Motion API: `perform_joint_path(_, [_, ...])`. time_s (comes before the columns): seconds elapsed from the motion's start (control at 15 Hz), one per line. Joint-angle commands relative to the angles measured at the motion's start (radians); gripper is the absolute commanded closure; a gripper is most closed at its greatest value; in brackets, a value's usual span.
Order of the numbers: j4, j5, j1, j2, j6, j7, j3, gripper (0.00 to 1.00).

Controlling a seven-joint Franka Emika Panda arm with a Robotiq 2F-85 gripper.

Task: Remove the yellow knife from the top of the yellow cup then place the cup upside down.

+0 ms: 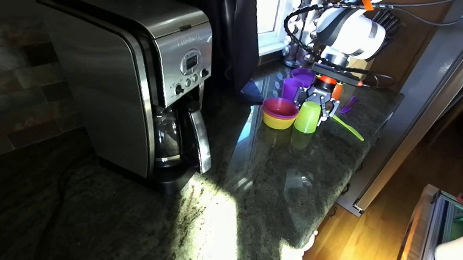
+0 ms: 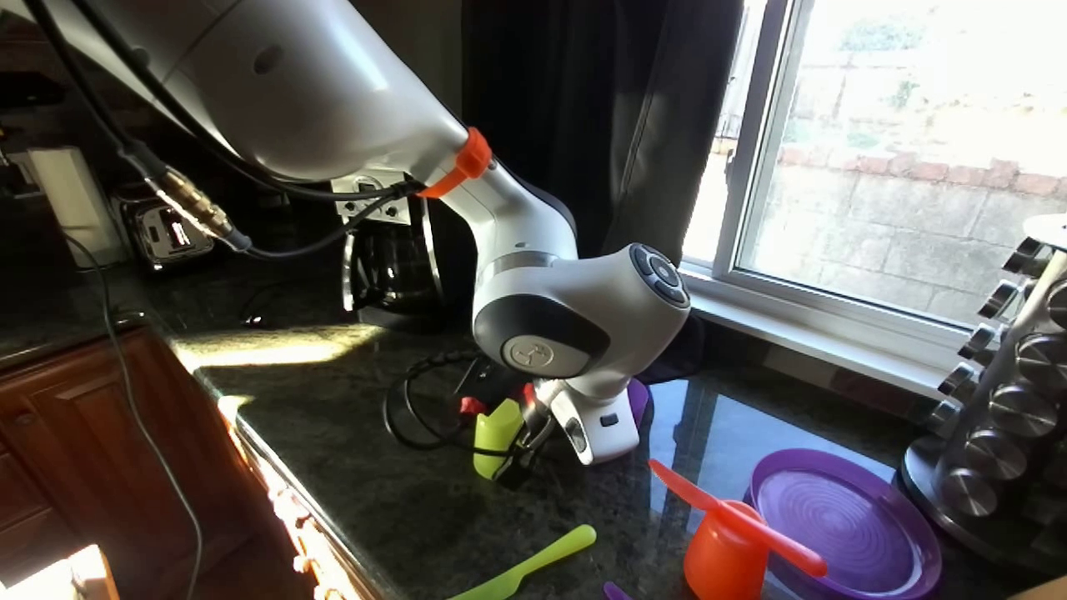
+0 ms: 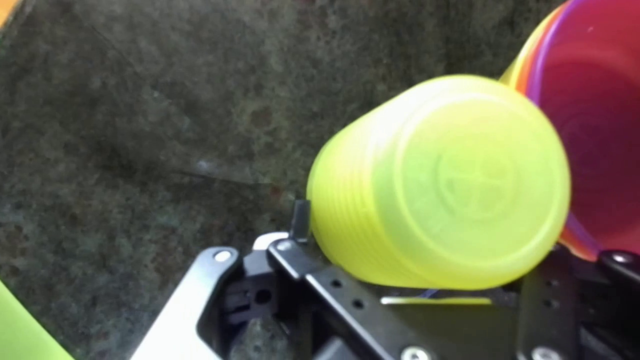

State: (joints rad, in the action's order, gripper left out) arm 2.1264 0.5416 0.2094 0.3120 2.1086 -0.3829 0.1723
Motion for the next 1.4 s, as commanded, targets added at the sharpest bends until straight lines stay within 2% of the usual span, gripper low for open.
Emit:
perform_joint_path(0.0, [-0.035,0.022,0.013,0.028,-0.049,0.017,-0.002,0.49])
perform_joint_path(0.27, [-0.034,0.016,0.011,0.026,-0.047,0.015,0.000,0.50])
perform_joint_path(0.47, [0.020,-0.024,-0.010,-0.035,0.017,0.014,0.006,0.50])
perform_joint_path(0.73, [0.145,-0.088,-0.054,-0.157,0.209,-0.021,0.010,0.50])
perform_joint_path(1.0, [0.297,-0.238,-0.084,-0.286,0.405,-0.074,0.010,0.50])
perform_joint_path(1.33, [0.443,-0.411,-0.074,-0.381,0.645,-0.254,-0.004,0.50])
